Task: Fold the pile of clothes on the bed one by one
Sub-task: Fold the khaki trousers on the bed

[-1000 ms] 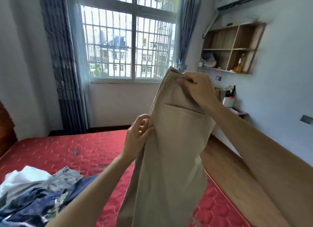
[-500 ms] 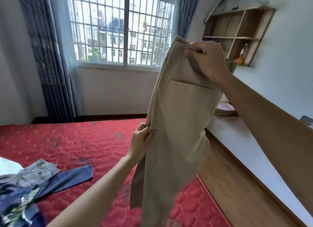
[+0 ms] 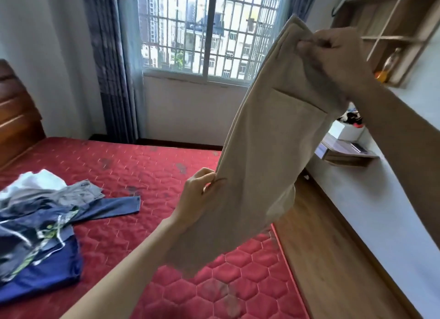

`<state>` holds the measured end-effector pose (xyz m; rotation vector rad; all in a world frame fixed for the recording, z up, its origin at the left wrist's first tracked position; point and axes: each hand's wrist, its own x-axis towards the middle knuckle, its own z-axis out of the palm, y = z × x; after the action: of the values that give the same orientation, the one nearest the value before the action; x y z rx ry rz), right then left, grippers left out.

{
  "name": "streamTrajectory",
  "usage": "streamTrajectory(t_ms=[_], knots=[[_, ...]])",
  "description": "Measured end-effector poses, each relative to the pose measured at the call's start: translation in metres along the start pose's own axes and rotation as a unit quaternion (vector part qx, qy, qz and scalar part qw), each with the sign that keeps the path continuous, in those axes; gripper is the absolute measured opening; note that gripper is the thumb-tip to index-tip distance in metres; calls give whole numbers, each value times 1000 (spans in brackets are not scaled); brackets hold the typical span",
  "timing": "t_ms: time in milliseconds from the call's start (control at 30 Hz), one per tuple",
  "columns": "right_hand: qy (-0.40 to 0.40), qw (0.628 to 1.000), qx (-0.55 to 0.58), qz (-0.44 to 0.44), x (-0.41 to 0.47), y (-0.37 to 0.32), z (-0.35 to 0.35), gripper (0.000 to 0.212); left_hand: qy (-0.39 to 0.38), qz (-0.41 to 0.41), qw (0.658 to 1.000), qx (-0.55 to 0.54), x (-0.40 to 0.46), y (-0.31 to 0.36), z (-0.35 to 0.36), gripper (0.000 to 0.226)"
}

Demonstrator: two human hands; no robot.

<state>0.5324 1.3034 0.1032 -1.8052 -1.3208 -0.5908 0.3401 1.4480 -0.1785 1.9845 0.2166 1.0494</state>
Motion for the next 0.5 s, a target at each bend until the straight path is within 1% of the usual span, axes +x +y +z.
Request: streamTrajectory(t_ms=[100,200,300,367,500], knots=[[-5,1000,12,-19,-5,-3,-15,42,31,-10,999,-15,-23,24,7,21],[-17,999,32,-8,-2,3,-6,45,82,-51,995,-8,-40,31,7,19],[-65,997,51,0,-2,8,29,45,107,-115,988,-11,-53,18,3,9],[-101,993,64,9,-3,13,59,43,107,-150,983,-16,-61,3,-1,10],[-162,982,87,32,-12,31,131,27,114,-215,970,23,-79,-52,-3,9]])
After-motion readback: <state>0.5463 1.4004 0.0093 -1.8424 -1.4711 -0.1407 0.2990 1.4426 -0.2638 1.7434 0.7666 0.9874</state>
